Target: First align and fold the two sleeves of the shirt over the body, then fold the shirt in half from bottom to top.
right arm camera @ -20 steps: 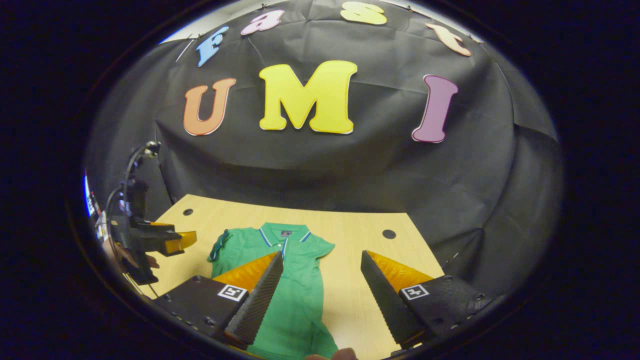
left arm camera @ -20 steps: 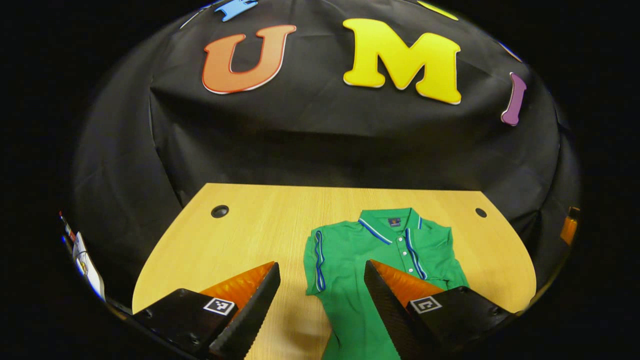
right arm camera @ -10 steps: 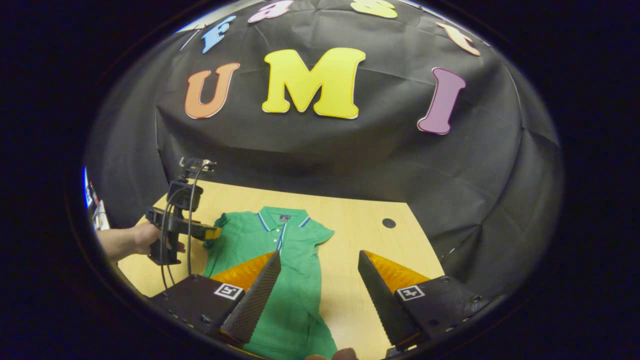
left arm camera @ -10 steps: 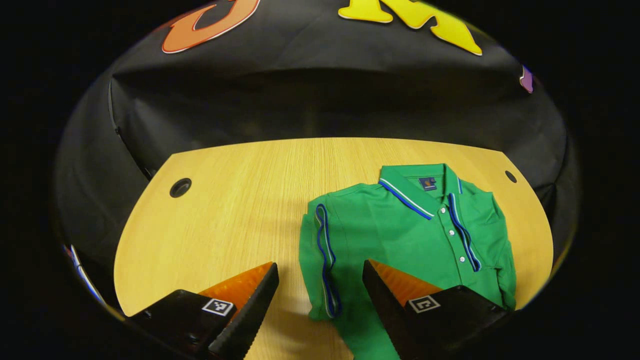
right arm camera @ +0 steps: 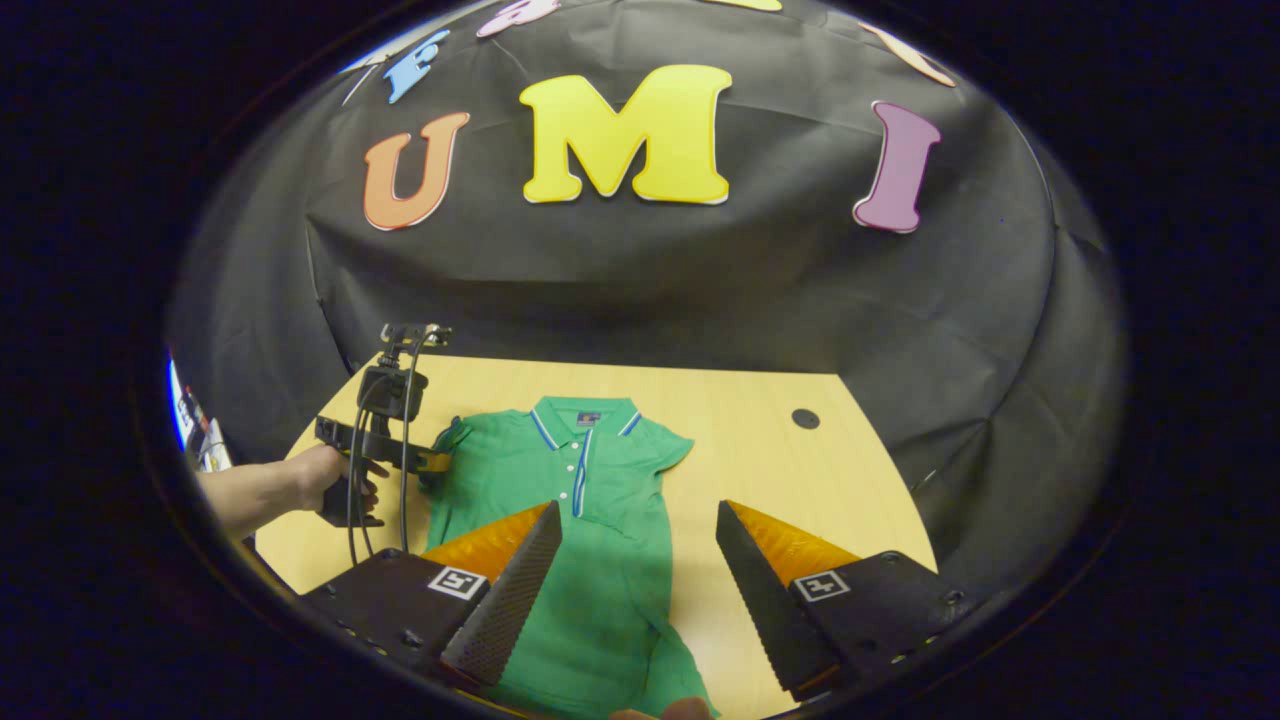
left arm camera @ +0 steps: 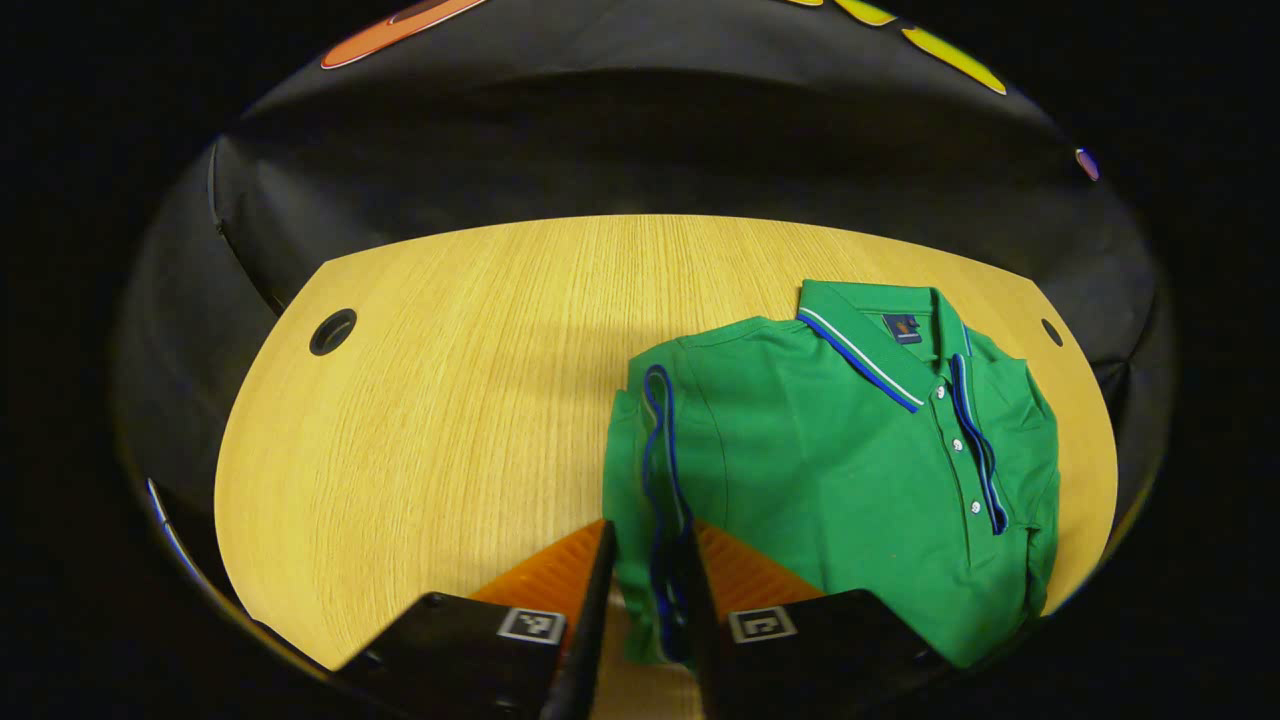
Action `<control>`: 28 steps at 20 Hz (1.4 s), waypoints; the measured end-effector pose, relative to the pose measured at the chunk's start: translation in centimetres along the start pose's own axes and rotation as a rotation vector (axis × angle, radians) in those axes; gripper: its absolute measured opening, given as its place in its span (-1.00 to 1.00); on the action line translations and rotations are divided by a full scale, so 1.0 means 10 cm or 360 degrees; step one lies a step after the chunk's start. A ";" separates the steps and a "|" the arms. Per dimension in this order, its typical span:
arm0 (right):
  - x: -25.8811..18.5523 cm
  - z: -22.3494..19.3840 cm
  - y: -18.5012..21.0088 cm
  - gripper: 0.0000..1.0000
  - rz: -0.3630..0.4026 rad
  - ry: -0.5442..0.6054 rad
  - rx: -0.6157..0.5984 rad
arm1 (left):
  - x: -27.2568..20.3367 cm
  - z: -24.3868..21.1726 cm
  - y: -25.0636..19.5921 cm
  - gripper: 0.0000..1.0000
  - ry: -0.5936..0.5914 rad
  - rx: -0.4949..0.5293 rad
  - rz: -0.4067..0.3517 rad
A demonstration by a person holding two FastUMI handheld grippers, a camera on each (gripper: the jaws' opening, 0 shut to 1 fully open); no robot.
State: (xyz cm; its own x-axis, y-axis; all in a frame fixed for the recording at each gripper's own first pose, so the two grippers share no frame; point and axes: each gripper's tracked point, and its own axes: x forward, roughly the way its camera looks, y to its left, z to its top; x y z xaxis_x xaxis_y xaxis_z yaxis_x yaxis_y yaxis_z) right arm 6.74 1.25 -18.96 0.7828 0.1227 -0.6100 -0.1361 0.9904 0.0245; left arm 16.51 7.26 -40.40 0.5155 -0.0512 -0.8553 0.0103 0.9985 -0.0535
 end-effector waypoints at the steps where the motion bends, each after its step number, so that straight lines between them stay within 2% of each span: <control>1: 0.02 0.00 0.02 0.91 0.0005 0.0002 0.0006 | -0.02 0.01 -0.01 -0.46 -0.0004 -0.0011 -0.0016; 2: 0.02 0.01 0.03 0.91 0.0006 0.0004 0.0011 | -0.04 0.04 0.00 -0.54 -0.0010 -0.0017 -0.0018; 3: 0.02 0.00 0.01 0.91 0.0000 0.0000 0.0017 | -0.07 0.06 0.04 -0.76 -0.0021 -0.0018 -0.0010; 5: 0.03 0.01 -0.01 0.91 -0.0007 -0.0010 0.0035 | -0.22 0.15 0.02 -0.86 -0.0041 -0.0022 -0.0006; 7: 0.03 0.03 -0.05 0.91 -0.0010 -0.0021 0.0071 | -0.39 0.31 -0.10 -0.87 -0.0111 0.0017 -0.0020; 12: -0.08 0.10 -0.18 0.91 -0.0022 -0.0073 0.0105 | -0.63 0.62 -0.82 -0.89 -0.0207 0.0092 -0.0106; 16: -0.19 0.06 -0.38 0.91 -0.0075 -0.0099 0.0108 | -0.63 0.59 -1.42 -0.86 -0.0179 0.0051 -0.0175; 18: -0.24 0.05 -0.47 0.91 -0.0090 -0.0114 0.0129 | -0.74 0.55 -1.59 -0.69 -0.0177 -0.0013 -0.0245; 19: -0.27 0.05 -0.49 0.92 -0.0090 -0.0124 0.0138 | -0.84 0.56 -1.58 -0.13 -0.0204 -0.0031 -0.0241; 21: -0.29 0.03 -0.50 0.92 -0.0088 -0.0143 0.0126 | -1.04 0.66 -1.39 1.00 -0.0317 -0.0011 -0.0121; 23: -0.36 0.02 -0.46 0.91 -0.0062 -0.0164 0.0089 | -1.31 0.76 -1.27 1.00 -0.0415 -0.0021 -0.0102; 28: -0.57 0.01 -0.26 0.87 0.0045 -0.0256 0.0033 | -2.21 0.56 -1.03 1.00 -0.0634 -0.0057 -0.0073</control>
State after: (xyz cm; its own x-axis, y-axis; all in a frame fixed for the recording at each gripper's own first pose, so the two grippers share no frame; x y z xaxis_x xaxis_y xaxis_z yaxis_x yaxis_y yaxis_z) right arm 2.72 -2.03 -15.44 0.8663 0.1573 -0.4741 -0.1480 0.9873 0.0570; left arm 9.79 -1.77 -18.11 0.8072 -0.0771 -0.5852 0.0147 0.9938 -0.1106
